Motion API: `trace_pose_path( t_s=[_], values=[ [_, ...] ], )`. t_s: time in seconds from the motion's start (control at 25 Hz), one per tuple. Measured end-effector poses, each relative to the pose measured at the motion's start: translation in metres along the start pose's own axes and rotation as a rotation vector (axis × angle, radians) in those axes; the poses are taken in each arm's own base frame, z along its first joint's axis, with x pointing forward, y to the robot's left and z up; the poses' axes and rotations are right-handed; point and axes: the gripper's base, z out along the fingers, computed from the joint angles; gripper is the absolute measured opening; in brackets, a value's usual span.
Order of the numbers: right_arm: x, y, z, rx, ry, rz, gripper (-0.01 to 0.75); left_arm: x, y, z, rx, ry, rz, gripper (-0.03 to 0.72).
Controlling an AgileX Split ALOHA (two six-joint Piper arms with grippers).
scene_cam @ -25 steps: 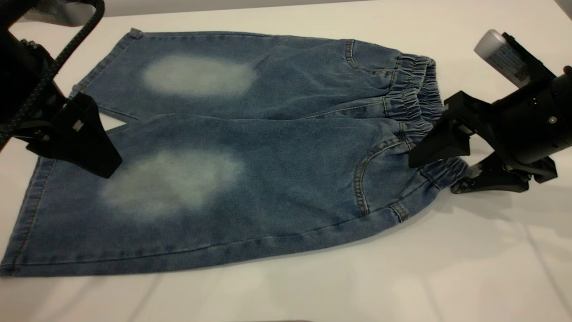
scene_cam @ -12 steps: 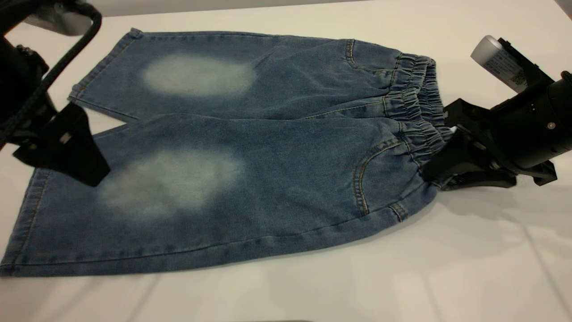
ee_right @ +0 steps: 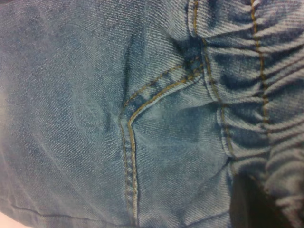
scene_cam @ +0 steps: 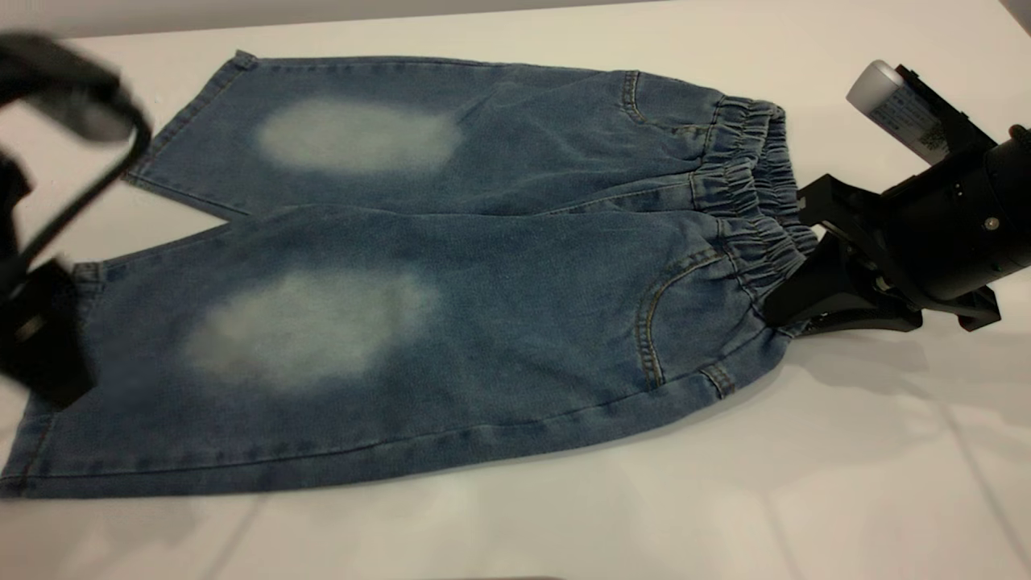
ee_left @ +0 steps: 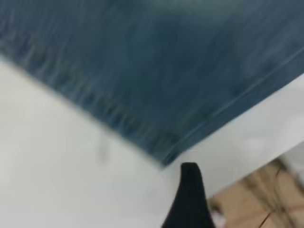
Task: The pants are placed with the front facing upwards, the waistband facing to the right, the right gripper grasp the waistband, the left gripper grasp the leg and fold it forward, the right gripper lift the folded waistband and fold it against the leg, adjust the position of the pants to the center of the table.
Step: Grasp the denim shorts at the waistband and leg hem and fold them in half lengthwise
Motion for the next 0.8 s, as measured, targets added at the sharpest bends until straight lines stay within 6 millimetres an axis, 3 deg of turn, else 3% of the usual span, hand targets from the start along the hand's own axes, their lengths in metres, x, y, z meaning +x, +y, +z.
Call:
trace_pose_path(
  t_s=[0.16, 0.32, 0.8],
  values=[
    [0.000, 0.000, 0.000, 0.000, 0.000, -0.009, 0.039, 0.022, -0.001, 0.017, -0.044, 0.130, 0.055, 0.527],
    [0.000, 0.000, 0.000, -0.002, 0.000, -0.033, 0.039, 0.037, -0.007, 0.030, -0.063, 0.114, 0.119, 0.527],
    [0.000, 0.000, 0.000, -0.002, 0.000, -0.041, 0.043, 0.033, -0.012, 0.062, -0.054, 0.020, 0.218, 0.526]
  ],
)
